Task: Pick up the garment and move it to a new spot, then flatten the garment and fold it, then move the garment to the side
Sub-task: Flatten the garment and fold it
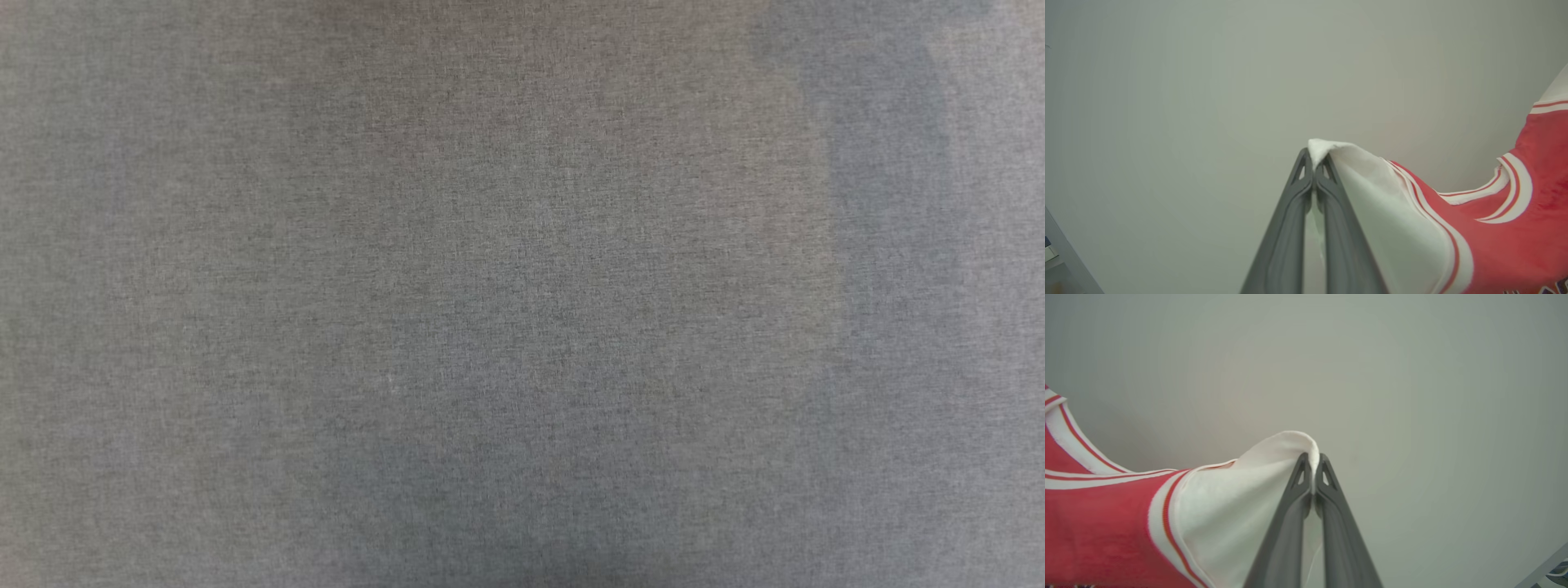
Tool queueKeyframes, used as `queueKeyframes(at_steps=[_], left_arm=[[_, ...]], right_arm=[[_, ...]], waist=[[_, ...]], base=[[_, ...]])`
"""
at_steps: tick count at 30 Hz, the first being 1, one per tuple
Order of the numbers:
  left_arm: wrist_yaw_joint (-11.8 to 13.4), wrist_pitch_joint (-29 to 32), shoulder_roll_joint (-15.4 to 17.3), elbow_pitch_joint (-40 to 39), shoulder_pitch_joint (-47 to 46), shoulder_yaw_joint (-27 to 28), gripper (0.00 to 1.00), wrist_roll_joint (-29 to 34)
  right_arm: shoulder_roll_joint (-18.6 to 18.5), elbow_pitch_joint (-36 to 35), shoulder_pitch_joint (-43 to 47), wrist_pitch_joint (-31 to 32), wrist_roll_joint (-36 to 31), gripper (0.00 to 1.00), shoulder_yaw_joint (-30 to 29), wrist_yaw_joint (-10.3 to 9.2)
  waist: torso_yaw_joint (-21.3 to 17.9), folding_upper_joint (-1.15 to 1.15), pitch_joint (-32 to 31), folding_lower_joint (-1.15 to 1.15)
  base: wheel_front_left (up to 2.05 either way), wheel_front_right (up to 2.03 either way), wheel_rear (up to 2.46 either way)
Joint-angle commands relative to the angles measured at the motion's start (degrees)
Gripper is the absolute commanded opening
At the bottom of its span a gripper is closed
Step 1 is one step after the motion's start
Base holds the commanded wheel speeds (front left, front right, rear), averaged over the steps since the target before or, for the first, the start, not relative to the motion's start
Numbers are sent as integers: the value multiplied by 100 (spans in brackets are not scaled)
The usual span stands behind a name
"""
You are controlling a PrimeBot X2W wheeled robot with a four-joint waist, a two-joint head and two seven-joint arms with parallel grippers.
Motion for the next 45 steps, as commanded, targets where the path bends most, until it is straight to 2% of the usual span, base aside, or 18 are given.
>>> queueKeyframes(at_steps=[1,7,13,20,27,36,45], left_arm=[[-47,-85,-27,89,214,11,0,-94],[-174,-271,-69,315,922,38,0,-320],[-237,-344,-43,299,1826,170,0,-524],[-116,-354,50,-103,3108,573,0,-533],[-83,-355,93,-540,4918,1239,0,-556],[-22,-355,91,-1156,7328,2094,0,-533],[0,-355,102,-1345,9233,2593,0,-427]], right_arm=[[50,52,186,-91,81,0,59,-5],[216,87,883,-312,399,0,406,-5],[240,-201,1753,-520,828,0,734,-5],[149,-660,2886,-618,1268,0,1079,-5],[-53,-1251,4190,-645,1520,0,1358,-5],[-446,-2038,5938,-648,1527,0,1301,-5],[-787,-2627,7601,-616,1502,0,1252,-5]], waist=[[1,0,-71,-1],[5,0,-339,-1],[39,0,-630,-1],[50,0,-1099,-1],[109,0,-1621,-1],[101,0,-2202,-1],[53,0,-2613,-1]], base=[[0,0,0],[0,0,0],[0,0,0],[0,0,0],[0,0,0],[0,0,0],[0,0,0]])
